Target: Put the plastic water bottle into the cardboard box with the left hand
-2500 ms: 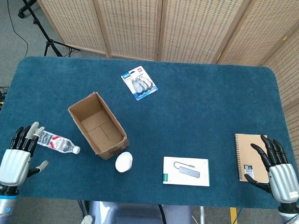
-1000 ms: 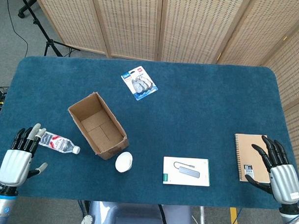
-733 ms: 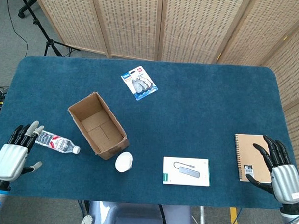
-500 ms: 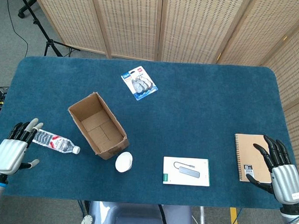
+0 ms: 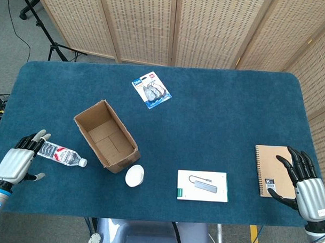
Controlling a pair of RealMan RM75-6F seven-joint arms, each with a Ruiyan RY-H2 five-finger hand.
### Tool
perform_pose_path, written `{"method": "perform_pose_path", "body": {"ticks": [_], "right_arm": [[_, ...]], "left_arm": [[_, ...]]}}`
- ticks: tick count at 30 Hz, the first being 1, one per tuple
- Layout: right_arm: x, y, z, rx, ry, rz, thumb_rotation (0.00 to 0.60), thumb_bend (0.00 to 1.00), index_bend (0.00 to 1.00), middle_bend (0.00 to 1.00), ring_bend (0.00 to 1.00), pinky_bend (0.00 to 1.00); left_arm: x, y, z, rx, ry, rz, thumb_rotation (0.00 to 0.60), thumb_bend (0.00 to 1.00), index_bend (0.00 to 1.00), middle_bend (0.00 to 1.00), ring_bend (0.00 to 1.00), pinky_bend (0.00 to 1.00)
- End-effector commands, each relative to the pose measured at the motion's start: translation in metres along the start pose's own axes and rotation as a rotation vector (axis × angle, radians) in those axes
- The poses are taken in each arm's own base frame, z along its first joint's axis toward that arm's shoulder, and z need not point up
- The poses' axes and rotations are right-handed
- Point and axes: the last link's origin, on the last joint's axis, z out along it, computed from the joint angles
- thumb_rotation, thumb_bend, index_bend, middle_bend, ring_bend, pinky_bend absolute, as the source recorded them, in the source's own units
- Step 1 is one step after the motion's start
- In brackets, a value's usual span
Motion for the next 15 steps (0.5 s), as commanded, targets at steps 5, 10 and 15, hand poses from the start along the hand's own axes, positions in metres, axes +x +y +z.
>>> {"method": "perform_pose_path", "body": {"ticks": [5, 10, 15], "right_arm": [[0.000, 0.000, 0.000, 0.000, 0.001, 0.000, 0.600, 0.13, 0.15, 0.00, 0.00, 0.00], [0.000, 0.000, 0.000, 0.001, 0.002, -0.001, 0.600, 0.14, 0.15, 0.00, 0.00, 0.00], [0.000, 0.000, 0.000, 0.000, 0.001, -0.001, 0.600, 0.14, 0.15, 0.00, 0.00, 0.00]], "left_arm": [[-0.001, -0.010, 0.022, 0.047, -0.091, 0.049, 0.600, 0.10, 0.13, 0.11, 0.04, 0.17], [-0.003, -0.014, 0.033, 0.060, -0.111, 0.061, 0.600, 0.10, 0.16, 0.12, 0.04, 0.17], [-0.006, -0.017, 0.045, 0.058, -0.136, 0.070, 0.600, 0.11, 0.17, 0.13, 0.04, 0.17]]}}
